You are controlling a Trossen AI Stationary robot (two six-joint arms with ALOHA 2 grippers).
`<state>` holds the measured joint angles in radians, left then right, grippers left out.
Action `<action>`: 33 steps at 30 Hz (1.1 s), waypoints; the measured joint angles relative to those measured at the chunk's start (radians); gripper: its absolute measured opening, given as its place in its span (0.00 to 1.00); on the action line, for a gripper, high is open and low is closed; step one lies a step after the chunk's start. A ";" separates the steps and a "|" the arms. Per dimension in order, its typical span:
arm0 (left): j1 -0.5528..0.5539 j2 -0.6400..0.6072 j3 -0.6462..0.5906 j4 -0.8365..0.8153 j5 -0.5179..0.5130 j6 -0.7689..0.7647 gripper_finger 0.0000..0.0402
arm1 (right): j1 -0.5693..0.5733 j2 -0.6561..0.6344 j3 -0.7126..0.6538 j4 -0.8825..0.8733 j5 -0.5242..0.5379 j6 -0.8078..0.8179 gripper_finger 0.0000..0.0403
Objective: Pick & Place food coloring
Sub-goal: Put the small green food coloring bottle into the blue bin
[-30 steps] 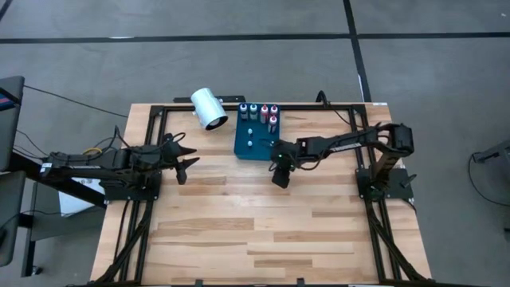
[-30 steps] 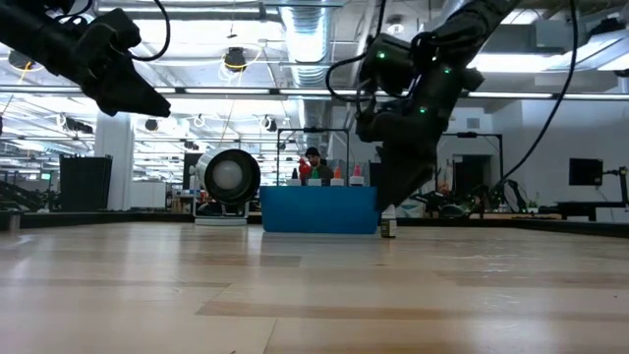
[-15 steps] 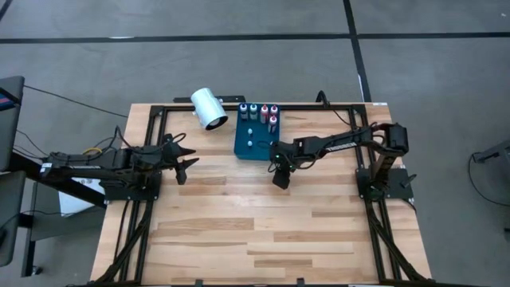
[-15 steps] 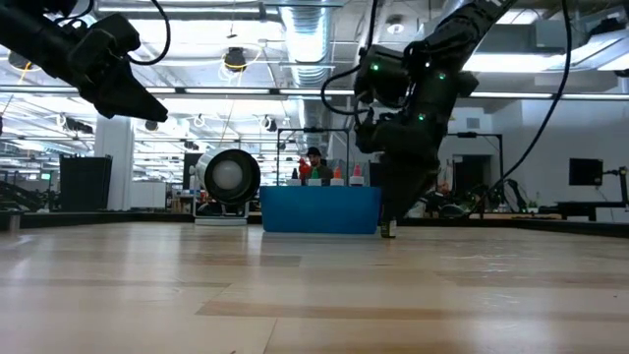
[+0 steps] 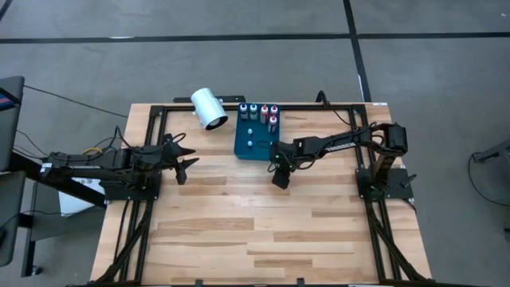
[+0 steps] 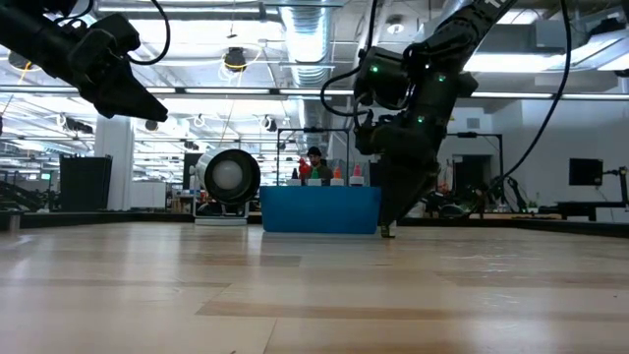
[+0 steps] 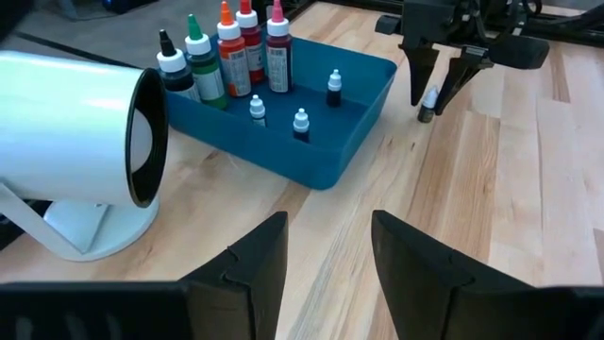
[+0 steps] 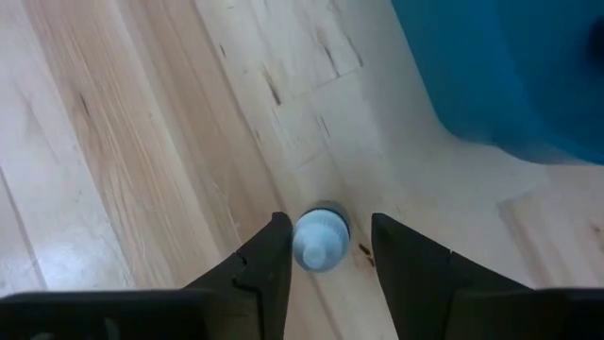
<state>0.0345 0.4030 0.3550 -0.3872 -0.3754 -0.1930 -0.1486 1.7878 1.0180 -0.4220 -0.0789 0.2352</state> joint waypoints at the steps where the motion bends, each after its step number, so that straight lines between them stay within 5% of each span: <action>1: 0.000 0.000 0.000 0.000 0.000 0.000 0.37 | 0.000 0.000 0.000 0.001 0.000 0.000 0.33; 19: 0.000 0.000 0.000 0.000 -0.005 -0.001 0.37 | 0.003 0.000 0.013 -0.007 -0.001 0.001 0.15; 33: 0.000 0.000 0.000 0.000 -0.018 -0.002 0.37 | -0.004 0.000 0.310 -0.190 0.004 -0.080 0.15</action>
<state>0.0345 0.4030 0.3550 -0.3875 -0.3938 -0.1947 -0.1530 1.7878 1.3275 -0.6121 -0.0744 0.1549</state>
